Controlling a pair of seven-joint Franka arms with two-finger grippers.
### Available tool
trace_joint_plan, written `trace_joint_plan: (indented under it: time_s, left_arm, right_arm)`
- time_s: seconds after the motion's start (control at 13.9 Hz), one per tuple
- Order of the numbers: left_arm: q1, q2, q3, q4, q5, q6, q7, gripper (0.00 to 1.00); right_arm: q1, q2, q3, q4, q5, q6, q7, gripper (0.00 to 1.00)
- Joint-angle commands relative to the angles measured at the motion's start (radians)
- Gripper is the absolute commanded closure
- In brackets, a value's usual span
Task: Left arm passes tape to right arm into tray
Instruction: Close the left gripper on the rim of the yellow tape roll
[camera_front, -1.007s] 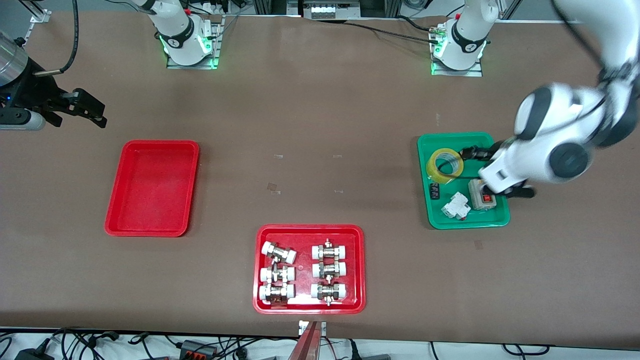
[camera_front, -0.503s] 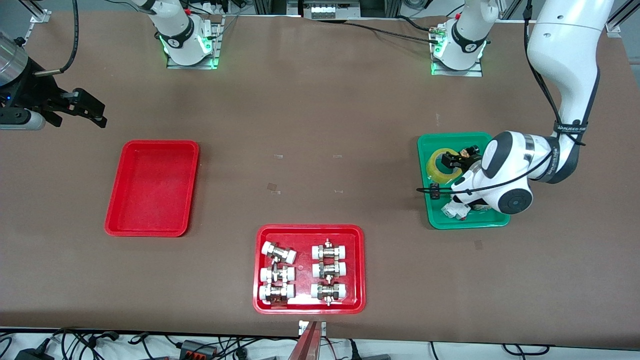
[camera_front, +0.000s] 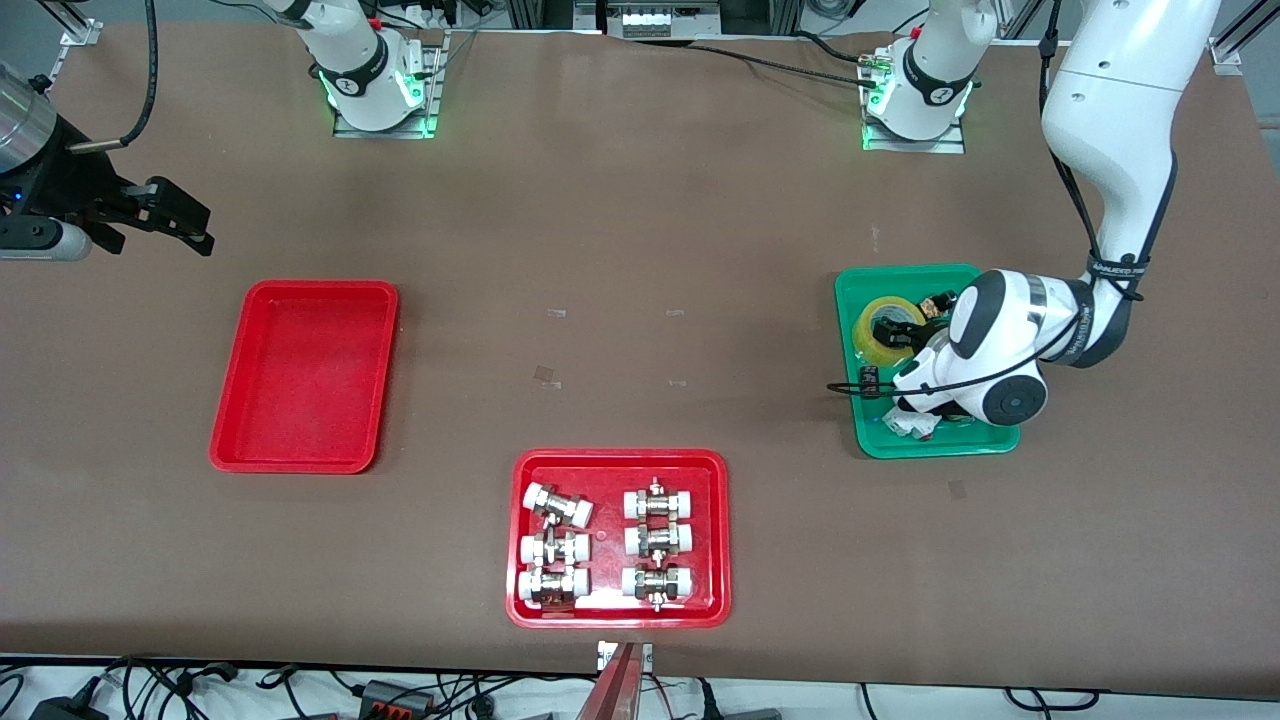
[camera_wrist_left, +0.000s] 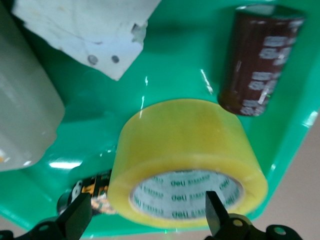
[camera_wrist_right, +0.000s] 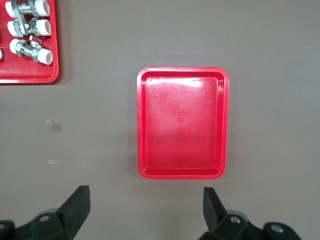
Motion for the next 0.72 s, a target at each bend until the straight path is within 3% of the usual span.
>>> trace_joint_plan:
  time_s: [0.0,0.07,0.14,0.36,0.43,0.65]
  left_arm:
    - [0.003,-0.050,0.000,-0.066,0.009,0.034,-0.032,0.00]
    - [-0.004,-0.050,0.000,-0.068,0.011,0.034,-0.062,0.03]
    - [-0.009,-0.052,0.000,-0.076,0.012,0.034,-0.072,0.18]
    - [-0.006,-0.076,0.000,-0.077,0.016,0.010,-0.067,0.89]
    - [-0.006,-0.078,0.000,-0.065,0.016,-0.024,-0.063,0.99]
    - [0.000,-0.082,-0.002,-0.048,0.022,-0.038,-0.060,0.99]
  right_arm:
    - [0.003,0.008,0.002,0.020,-0.008,-0.016,0.000,0.00]
    - [0.003,0.008,0.002,0.020,-0.008,-0.016,0.000,0.00]
    - [0.003,0.008,0.002,0.020,-0.008,-0.016,0.000,0.00]
    - [0.003,0.008,0.002,0.018,-0.008,-0.014,0.000,0.00]
    - [0.003,0.008,0.002,0.020,-0.008,-0.016,0.000,0.00]
    - [0.003,0.008,0.002,0.018,-0.008,-0.014,0.000,0.00]
